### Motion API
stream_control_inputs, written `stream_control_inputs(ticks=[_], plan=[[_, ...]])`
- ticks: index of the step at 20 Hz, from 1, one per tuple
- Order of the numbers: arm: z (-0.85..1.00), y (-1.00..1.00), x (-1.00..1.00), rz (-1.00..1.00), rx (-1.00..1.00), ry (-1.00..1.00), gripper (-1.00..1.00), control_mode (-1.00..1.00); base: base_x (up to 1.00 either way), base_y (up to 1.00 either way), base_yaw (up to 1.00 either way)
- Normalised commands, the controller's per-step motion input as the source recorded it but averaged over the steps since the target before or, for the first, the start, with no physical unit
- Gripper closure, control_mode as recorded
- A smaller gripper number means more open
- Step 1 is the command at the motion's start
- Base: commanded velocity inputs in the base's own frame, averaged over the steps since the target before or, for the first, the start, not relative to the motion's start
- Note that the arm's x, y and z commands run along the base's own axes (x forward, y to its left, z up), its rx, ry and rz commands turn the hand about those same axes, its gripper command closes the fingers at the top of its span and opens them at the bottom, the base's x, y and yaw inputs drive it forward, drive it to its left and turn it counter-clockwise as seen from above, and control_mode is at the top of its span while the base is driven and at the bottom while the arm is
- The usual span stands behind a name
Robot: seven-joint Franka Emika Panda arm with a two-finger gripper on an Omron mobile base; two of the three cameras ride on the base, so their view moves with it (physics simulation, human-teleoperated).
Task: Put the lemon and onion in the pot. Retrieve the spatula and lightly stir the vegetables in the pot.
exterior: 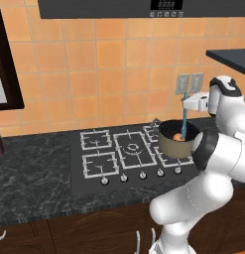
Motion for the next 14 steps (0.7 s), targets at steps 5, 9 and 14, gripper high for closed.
stream_control_inputs(ticks=[5, 9, 14], plan=[[-0.61, 0.00, 0.31, 0.00, -0.05, -0.07, 1.00, -1.00, 0.00, 0.00, 0.00], [-0.51, 0.02, 0.42, 0.00, -0.02, -0.13, 1.00, -1.00, 0.00, 0.00, 0.00], [-0.13, 0.40, 0.35, 0.02, 0.07, -0.25, 1.00, -1.00, 0.00, 0.00, 0.00]])
